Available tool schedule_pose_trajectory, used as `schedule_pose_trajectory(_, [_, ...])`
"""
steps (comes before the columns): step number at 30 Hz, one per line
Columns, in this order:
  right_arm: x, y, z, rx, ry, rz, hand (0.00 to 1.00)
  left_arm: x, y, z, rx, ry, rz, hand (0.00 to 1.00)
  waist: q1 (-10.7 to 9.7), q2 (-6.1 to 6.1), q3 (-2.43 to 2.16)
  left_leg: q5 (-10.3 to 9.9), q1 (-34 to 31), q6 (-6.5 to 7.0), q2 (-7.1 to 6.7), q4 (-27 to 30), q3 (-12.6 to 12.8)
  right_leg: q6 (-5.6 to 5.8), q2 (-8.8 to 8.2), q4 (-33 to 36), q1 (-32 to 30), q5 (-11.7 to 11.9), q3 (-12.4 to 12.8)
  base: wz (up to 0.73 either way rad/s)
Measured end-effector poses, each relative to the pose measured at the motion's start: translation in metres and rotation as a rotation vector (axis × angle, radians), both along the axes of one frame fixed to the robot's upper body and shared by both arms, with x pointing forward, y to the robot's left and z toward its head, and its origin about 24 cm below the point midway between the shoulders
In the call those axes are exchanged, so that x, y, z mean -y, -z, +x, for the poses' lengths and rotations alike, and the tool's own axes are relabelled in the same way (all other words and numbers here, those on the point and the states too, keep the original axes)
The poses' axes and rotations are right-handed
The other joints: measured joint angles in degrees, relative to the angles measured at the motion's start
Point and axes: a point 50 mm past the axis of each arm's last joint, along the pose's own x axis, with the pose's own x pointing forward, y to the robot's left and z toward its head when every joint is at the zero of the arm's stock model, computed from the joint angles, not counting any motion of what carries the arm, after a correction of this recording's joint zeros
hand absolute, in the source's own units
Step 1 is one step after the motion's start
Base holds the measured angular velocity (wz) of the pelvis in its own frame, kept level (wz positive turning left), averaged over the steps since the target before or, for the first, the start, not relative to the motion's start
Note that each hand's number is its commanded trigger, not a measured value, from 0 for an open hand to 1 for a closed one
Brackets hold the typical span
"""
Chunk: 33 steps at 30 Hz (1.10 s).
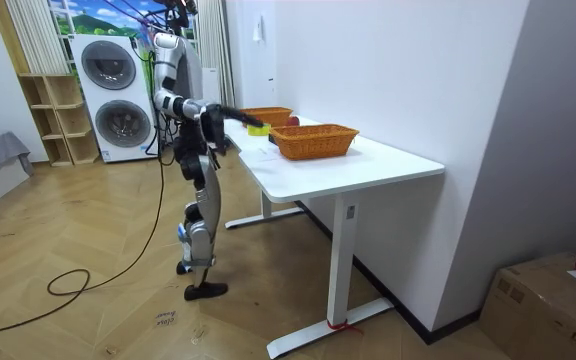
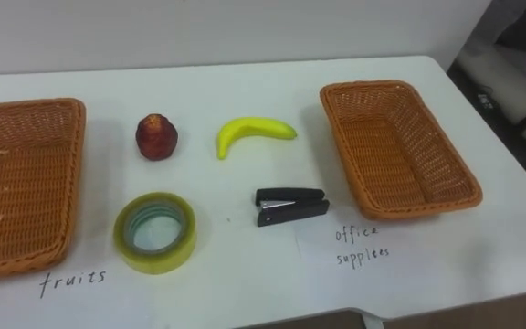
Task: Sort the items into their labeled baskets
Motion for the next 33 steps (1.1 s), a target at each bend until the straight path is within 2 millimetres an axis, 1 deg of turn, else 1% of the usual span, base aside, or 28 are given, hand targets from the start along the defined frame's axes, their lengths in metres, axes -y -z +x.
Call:
schedule_pose_trajectory(4, [-0.004,-0.020,0.005,0.035,-0.037,-0.095,0.00,-0.001,-0.001,0.001,-0.010,0.033,0.005,0.00,0.77,-0.45,-0.02,0.00,0.04,0.00,0.01,0.01,-0.08,0.00,-0.01,-0.01,0.01,0.00,-0.05,0.00])
schedule_pose_trajectory(6, [-0.010,-0.030,0.014,0.057,-0.090,-0.143,0.00,-0.002,-0.001,0.000,-0.012,0.031,0.007,0.00,0.99,-0.77,-0.07,0.00,-0.01,0.00,0.00,0.01,-0.38,-0.01,-0.01,0.03,0.21,0.02,-0.10,0.00])
schedule_pose_trajectory(8, [-0.012,-0.037,0.019,0.075,-0.115,-0.170,0.00,-0.002,0.000,-0.001,-0.014,0.030,0.006,0.00,1.11,-0.94,-0.15,0.00,-0.14,0.00,0.02,0.01,-0.40,-0.03,0.00,0.05,0.19,0.03,-0.09,0.00])
schedule_pose_trajectory(13, [-0.015,-0.054,0.030,0.112,-0.159,-0.237,0.00,-0.002,0.000,-0.005,-0.053,0.074,0.012,0.00,2.16,-0.98,-0.22,0.00,-0.09,-0.01,0.16,0.01,-0.41,-0.12,0.14,0.14,0.21,0.10,-0.10,0.00])
schedule_pose_trajectory(15, [-0.020,-0.063,0.033,0.124,-0.190,-0.287,0.00,-0.001,0.001,-0.007,-0.070,0.089,0.009,0.00,2.38,-0.97,-0.23,0.01,-0.09,-0.04,0.30,0.03,-0.44,-0.24,0.22,0.15,0.22,0.17,-0.16,0.00])
schedule_pose_trajectory(18, [-0.028,-0.072,0.041,0.166,-0.228,-0.310,0.00,0.000,0.001,-0.008,-0.078,0.093,-0.007,0.00,2.41,-0.99,-0.23,0.02,0.01,-0.06,0.35,0.13,-0.47,-0.27,0.22,0.33,0.31,0.19,-0.17,0.00])
schedule_pose_trajectory(24, [-0.037,-0.087,0.053,0.213,-0.264,-0.358,0.00,0.000,0.001,-0.007,-0.080,0.103,-0.007,0.00,2.49,-1.19,-0.33,0.01,0.08,-0.05,0.29,0.18,-0.49,-0.27,0.20,0.77,0.21,0.20,-0.06,0.00])
schedule_pose_trajectory(30, [-0.042,-0.102,0.056,0.214,-0.271,-0.463,0.00,0.001,0.002,-0.003,-0.098,0.157,0.003,0.00,3.13,-0.92,-0.35,0.01,0.12,-0.05,0.31,0.15,-0.84,-0.28,0.22,0.87,0.38,0.21,-0.32,0.02])
schedule_pose_trajectory(33, [-0.044,-0.105,0.056,0.217,-0.278,-0.485,0.00,0.001,0.002,-0.002,-0.096,0.165,-0.008,0.00,3.37,-0.98,-0.34,0.01,0.24,-0.06,0.31,0.26,-1.34,-0.28,0.16,0.77,0.71,0.21,-0.72,0.09])
